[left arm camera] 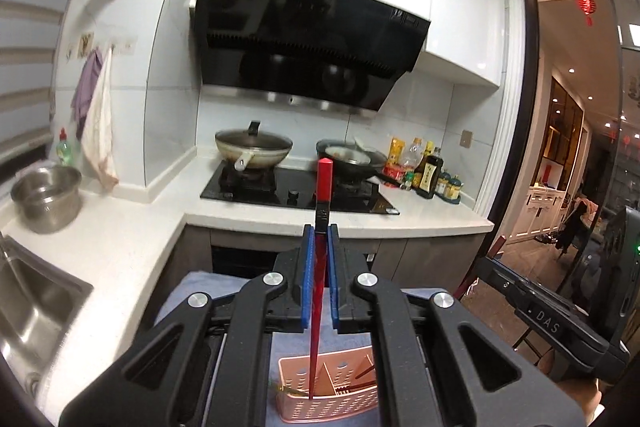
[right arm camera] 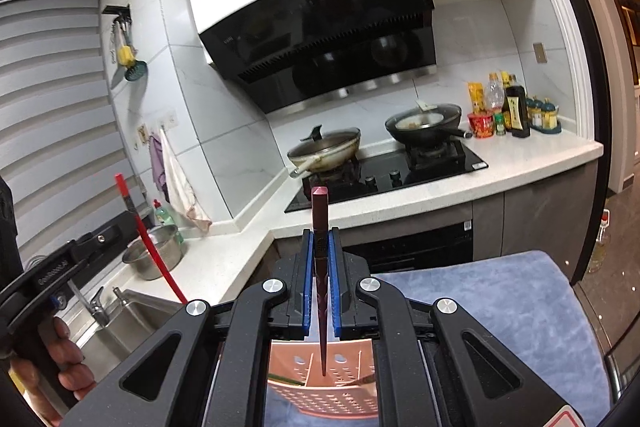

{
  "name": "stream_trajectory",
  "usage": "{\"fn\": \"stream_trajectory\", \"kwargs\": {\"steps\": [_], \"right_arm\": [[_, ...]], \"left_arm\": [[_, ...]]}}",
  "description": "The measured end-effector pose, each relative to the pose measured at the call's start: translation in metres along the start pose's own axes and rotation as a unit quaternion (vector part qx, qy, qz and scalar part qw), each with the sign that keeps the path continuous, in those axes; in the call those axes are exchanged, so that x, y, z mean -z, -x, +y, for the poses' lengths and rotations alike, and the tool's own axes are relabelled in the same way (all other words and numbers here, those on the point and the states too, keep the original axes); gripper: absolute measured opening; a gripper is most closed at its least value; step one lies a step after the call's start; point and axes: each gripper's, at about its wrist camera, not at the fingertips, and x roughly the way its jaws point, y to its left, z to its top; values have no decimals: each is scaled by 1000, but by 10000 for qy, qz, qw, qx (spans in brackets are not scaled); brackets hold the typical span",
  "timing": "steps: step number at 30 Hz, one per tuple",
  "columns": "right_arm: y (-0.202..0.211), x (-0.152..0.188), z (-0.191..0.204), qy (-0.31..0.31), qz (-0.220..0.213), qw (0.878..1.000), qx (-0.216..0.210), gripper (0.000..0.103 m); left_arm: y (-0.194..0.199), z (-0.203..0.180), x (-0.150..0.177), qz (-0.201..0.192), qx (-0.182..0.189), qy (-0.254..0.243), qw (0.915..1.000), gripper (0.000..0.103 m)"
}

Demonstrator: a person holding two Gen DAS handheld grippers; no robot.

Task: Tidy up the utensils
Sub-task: 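Lower the chopsticks into the caddy and open both tools, then move both open tools back toward the remaining chopsticks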

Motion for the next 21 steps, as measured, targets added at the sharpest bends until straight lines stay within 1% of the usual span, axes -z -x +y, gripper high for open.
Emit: {"fn": "stream_trajectory", "kwargs": {"steps": [7,11,12,13,14,15,16,21], "right_arm": [[-39,26,-14,-73,457,9988,155,7],[-49,39,-21,-83,654,9975,269,8],[-49,42,-24,-106,657,9972,344,13],[-48,43,-25,-117,648,9970,396,21],[-46,44,-26,-127,623,9971,424,26],[-42,44,-28,-138,573,9971,473,32],[-39,44,-29,-148,534,9972,495,35],[-16,40,-31,-196,425,9978,461,37]], "left_arm": [[-38,6,28,340,-42,95,9994,6],[-42,9,43,359,-60,135,9992,7],[-40,10,46,303,-191,124,9993,9],[-39,10,47,303,-304,107,9990,21],[-38,11,48,340,-356,107,9987,39],[-36,13,48,350,-406,142,9985,46],[-34,15,49,331,-465,189,9982,48],[-19,19,54,476,-558,252,9970,48]]}}
